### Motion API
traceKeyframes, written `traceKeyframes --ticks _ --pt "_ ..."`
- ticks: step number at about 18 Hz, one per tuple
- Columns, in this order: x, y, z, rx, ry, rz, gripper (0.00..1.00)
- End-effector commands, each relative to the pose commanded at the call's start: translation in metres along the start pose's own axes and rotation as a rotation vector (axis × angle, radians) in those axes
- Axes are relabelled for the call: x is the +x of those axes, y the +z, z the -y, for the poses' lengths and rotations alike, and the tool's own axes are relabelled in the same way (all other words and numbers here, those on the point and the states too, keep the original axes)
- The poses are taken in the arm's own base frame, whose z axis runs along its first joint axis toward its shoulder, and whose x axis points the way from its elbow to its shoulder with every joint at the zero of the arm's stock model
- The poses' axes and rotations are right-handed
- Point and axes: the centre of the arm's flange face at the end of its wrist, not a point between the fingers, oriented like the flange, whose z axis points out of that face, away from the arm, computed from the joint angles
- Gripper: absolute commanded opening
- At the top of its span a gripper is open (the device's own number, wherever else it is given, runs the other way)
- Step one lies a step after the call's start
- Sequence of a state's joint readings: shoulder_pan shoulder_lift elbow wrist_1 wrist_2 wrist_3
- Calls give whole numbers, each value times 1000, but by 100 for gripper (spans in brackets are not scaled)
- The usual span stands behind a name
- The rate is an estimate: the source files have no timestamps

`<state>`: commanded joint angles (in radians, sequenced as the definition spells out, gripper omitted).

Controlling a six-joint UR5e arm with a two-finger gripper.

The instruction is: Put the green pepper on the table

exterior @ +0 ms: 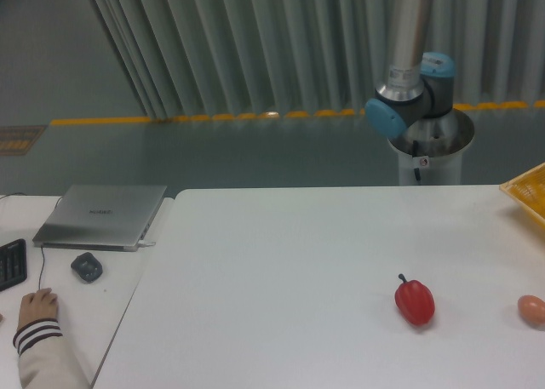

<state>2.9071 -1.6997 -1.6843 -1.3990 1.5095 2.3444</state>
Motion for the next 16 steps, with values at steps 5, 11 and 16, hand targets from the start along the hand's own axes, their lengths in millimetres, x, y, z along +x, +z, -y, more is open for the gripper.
traceKeyframes --ticks 5,11,16 --pt "-33 5 68 17 -100 12 39" --pt "-78 35 143 -1 -178 20 39" --pt "-107 80 164 -2 -197 9 40"
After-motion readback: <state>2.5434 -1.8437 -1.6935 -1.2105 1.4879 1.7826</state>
